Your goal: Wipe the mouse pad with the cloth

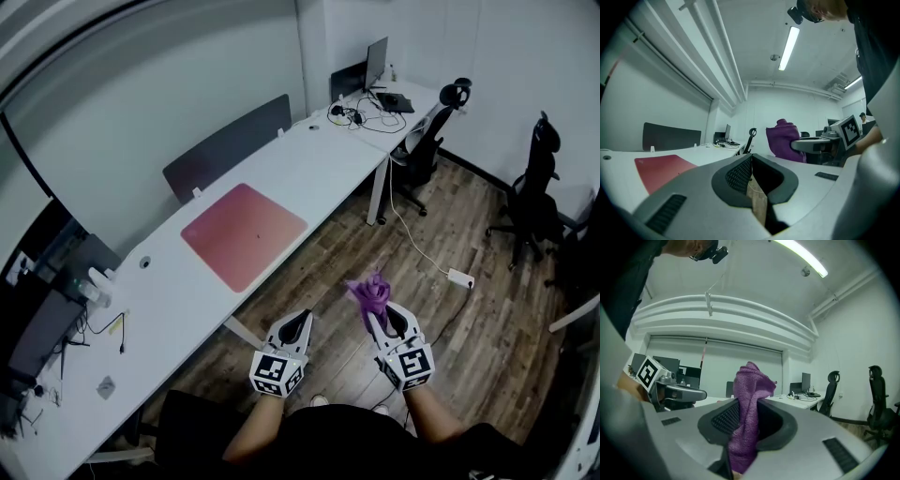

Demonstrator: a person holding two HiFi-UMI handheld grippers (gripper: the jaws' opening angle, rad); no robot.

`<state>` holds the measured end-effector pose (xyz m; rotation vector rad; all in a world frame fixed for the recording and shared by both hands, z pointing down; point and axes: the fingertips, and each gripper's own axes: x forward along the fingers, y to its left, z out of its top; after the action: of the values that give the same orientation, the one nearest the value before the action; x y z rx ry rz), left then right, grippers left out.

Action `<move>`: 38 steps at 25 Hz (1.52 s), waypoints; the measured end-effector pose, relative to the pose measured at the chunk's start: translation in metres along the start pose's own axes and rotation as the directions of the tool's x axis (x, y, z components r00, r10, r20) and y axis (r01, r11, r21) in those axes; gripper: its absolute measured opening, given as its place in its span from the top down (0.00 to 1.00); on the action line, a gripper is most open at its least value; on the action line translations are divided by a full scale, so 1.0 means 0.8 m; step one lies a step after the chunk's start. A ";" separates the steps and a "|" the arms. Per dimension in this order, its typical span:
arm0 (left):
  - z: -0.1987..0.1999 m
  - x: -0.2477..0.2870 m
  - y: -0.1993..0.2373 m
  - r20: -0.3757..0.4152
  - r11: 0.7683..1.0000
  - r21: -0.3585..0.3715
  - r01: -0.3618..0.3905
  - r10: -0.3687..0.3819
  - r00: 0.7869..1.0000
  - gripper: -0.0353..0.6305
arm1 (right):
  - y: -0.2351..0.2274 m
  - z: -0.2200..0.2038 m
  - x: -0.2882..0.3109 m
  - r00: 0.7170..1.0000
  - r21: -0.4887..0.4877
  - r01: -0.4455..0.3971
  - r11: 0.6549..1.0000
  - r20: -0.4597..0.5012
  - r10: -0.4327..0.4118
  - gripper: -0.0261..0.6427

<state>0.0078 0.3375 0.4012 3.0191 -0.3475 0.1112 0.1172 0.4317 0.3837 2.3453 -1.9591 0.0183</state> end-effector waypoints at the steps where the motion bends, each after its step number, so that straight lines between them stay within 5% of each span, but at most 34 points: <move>1: 0.000 -0.004 0.009 -0.001 1.000 0.000 -0.005 0.005 1.000 0.91 | 0.004 0.000 0.006 1.000 -0.005 0.002 1.000 -0.001 -0.002 0.80; 12: 0.001 -0.018 0.095 0.003 0.995 -0.024 -0.095 0.095 0.996 0.91 | 0.008 0.009 0.073 1.000 -0.037 -0.023 0.999 -0.010 0.023 0.80; 16: 0.006 0.006 0.109 0.008 0.996 -0.021 -0.085 0.085 0.996 0.91 | -0.017 0.006 0.103 1.000 0.044 -0.021 0.999 0.002 0.021 0.80; 24: 0.005 0.078 0.150 -0.017 0.993 -0.006 -0.114 0.114 0.993 0.91 | -0.070 -0.004 0.178 0.999 0.039 -0.048 0.998 -0.003 0.048 0.80; 32: 0.016 0.134 0.202 -0.037 0.977 -0.001 -0.213 0.213 0.976 0.91 | -0.104 -0.005 0.269 0.987 0.055 -0.162 0.985 0.003 0.162 0.80; 38: 0.013 0.155 0.237 -0.061 0.944 -0.005 -0.329 0.328 0.943 0.91 | -0.113 -0.013 0.331 0.961 0.064 -0.275 0.959 0.002 0.275 0.80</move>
<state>0.0855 0.1253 0.4183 2.9062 -0.8398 0.2211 0.2536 0.1886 0.4056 2.0837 -2.2972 0.1083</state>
